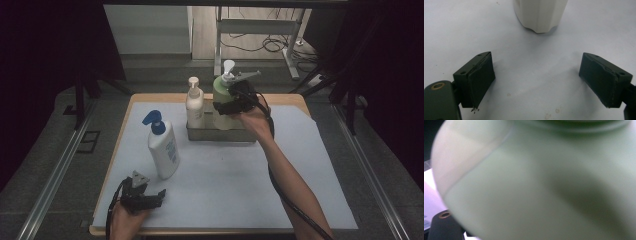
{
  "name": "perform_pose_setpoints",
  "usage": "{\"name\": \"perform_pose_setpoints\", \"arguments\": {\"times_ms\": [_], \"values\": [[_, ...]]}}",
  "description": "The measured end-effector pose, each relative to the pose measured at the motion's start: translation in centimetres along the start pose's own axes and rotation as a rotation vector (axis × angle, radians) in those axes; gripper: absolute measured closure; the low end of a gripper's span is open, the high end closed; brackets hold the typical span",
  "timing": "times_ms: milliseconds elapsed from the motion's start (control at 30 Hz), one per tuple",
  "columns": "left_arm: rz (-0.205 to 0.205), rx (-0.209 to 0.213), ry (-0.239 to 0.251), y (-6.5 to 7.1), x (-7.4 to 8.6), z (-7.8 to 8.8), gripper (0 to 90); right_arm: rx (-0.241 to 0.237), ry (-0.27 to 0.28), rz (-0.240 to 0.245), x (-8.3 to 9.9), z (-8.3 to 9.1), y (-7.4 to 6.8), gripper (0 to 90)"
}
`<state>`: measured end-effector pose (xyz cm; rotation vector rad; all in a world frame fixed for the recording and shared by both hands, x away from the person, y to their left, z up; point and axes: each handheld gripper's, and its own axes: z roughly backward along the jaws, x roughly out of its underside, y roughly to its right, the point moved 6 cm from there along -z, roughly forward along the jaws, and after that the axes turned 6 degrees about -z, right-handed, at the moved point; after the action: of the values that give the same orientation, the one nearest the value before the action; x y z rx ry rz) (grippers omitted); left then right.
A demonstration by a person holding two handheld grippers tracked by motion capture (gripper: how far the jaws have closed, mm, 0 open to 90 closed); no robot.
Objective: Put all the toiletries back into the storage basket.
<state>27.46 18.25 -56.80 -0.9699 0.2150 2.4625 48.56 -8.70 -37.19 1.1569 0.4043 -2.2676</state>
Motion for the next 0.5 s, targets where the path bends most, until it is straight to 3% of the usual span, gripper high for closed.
{"name": "perform_pose_setpoints", "arguments": {"times_ms": [500], "values": [[-0.001, -0.002, -0.001, 0.0, 0.0, 0.0, 12.4, 0.027, -0.007, -0.013, 0.6, -1.9, 1.2, 12.8]]}}
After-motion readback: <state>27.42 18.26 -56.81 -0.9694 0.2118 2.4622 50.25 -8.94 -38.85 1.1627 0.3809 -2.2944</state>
